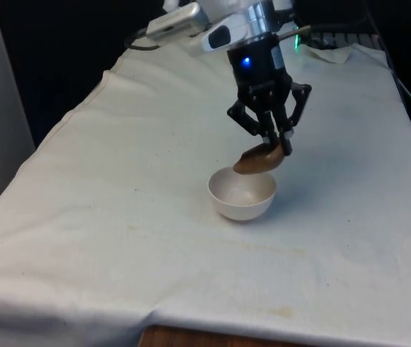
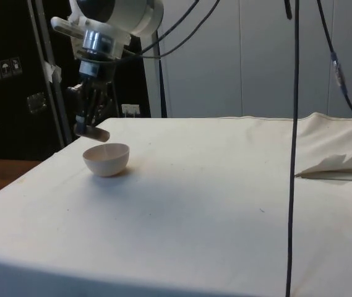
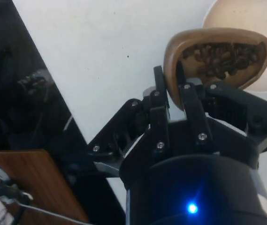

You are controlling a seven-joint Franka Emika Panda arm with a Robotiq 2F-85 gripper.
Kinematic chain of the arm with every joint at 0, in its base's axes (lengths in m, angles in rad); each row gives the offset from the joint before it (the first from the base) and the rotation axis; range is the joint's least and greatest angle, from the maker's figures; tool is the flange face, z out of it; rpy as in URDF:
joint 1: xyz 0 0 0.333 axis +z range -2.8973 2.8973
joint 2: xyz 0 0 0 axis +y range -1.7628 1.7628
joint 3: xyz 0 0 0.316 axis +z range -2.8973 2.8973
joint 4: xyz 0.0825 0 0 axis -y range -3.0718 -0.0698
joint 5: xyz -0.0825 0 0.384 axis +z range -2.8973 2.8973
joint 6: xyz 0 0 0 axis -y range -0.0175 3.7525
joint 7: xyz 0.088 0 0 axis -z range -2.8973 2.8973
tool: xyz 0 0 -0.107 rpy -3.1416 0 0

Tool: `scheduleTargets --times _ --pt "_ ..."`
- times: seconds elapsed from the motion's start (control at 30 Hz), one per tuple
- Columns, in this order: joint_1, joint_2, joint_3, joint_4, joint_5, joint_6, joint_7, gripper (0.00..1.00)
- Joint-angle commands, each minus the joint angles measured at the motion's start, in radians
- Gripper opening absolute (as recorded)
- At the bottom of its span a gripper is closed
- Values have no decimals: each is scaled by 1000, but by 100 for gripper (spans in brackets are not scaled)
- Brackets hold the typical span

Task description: Pour the coffee beans from the cup into the bowl.

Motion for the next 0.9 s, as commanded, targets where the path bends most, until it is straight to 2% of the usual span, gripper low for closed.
scheduleTargets --times 0.0,0.13,0.17,0.2,0.33,0.43,0.47,0.5,0.77,0.8,0.83,0.87 --pt "-11 1 6 7 19 -14 -16 1" --pt "-14 1 -7 10 51 -31 -46 1" --pt "-5 0 -14 6 44 -24 -41 1" --pt "-15 1 -9 11 58 -35 -53 1" --pt "-20 -1 -15 17 102 -54 -85 1" --pt "-21 0 -18 20 133 -64 -107 1" --pt "-12 0 -28 16 125 -58 -103 1" --pt "-21 0 -20 20 154 -70 -122 1" --pt "-24 1 -26 24 232 -98 -172 1" --pt "-15 0 -34 20 217 -89 -164 1" --pt "-24 1 -29 26 250 -106 -184 1" --pt "-24 1 -31 26 260 -110 -191 1"
